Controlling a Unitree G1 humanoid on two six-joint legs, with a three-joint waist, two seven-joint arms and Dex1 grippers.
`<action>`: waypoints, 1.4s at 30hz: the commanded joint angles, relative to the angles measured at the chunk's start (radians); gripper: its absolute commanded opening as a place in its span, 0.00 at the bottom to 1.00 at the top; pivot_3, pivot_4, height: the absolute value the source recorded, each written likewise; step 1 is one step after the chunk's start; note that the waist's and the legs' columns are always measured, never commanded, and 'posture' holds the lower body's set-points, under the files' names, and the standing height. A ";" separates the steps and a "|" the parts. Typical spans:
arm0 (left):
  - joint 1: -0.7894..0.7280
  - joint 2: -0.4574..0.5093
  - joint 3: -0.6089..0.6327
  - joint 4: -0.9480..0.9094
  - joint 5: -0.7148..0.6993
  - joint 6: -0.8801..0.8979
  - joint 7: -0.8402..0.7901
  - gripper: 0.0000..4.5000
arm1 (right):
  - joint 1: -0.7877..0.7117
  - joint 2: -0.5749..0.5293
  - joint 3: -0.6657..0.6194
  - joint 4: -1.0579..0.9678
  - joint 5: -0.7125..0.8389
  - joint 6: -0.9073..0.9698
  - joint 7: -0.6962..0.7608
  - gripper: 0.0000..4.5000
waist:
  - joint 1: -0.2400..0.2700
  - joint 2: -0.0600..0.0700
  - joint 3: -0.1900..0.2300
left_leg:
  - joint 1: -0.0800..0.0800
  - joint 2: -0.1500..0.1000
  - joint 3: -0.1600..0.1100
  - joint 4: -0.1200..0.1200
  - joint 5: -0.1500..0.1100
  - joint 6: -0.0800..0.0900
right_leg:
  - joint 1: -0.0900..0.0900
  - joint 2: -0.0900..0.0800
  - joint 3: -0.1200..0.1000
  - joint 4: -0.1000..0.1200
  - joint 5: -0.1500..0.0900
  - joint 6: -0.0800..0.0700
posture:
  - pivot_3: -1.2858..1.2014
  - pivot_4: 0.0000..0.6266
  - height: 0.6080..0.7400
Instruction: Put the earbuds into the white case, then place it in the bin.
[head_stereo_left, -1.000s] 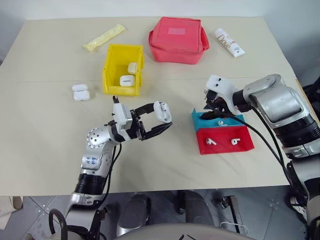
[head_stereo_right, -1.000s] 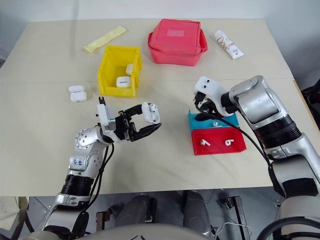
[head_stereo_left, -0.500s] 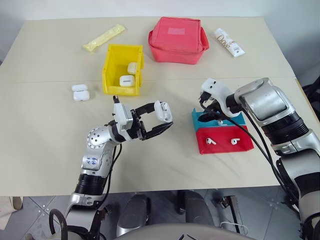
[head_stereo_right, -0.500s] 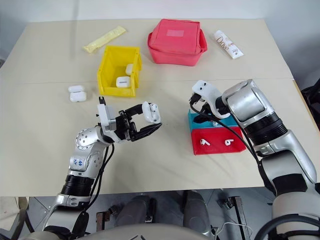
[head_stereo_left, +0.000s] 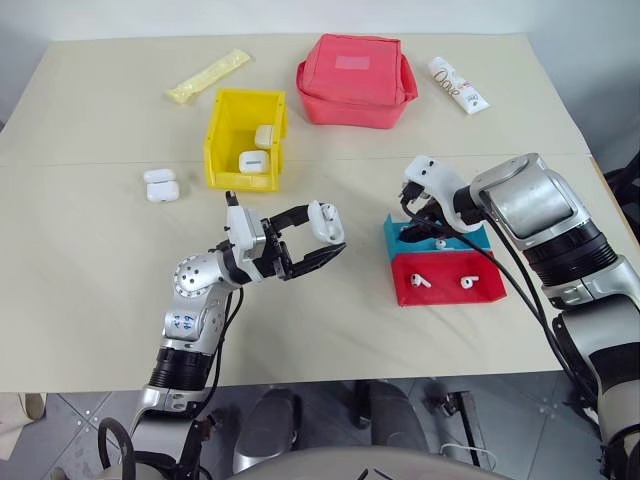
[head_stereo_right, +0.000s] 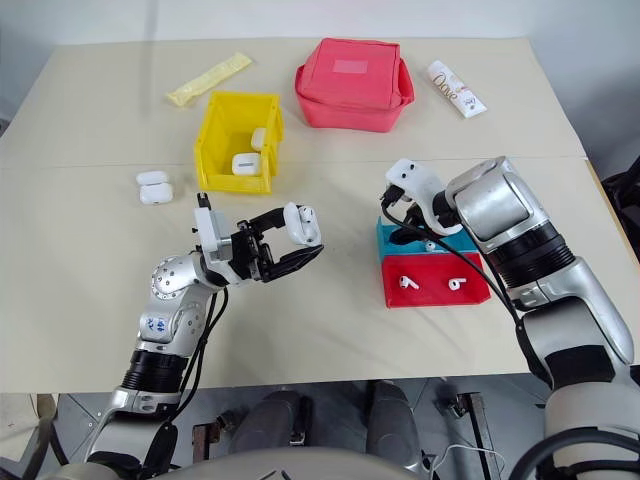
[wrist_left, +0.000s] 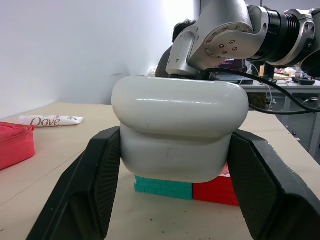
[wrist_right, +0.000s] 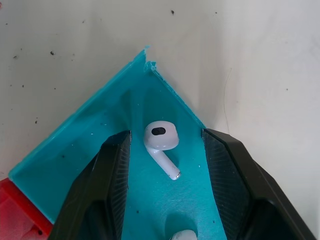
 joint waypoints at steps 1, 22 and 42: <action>-0.001 0.004 0.002 -0.038 -0.002 -0.011 0.005 0.63 | -0.007 -0.002 0.011 0.007 -0.014 -0.001 0.002 0.39 | 0.000 0.000 0.000 | 0.000 0.000 0.000 0.000 0.000 0.000 | 0.000 0.000 0.000 0.000 0.000 0.000 | 0.52 0.24 1.00; -0.033 -0.009 -0.014 0.022 -0.011 -0.013 -0.040 0.63 | 0.234 -0.011 -0.418 -0.369 0.179 -0.216 -0.033 0.11 | 0.004 0.000 0.000 | 0.000 0.000 0.000 0.000 0.000 0.000 | 0.000 0.000 -0.001 0.000 0.000 0.000 | 0.52 0.24 1.00; -0.221 -0.100 -0.047 0.214 -0.020 -0.046 -0.218 0.63 | 0.583 0.285 -0.912 -0.887 1.177 -0.013 -0.545 0.11 | 0.006 0.000 0.000 | 0.001 -0.001 0.000 0.000 0.000 0.002 | 0.000 -0.001 0.002 0.002 0.000 0.000 | 0.52 0.24 1.00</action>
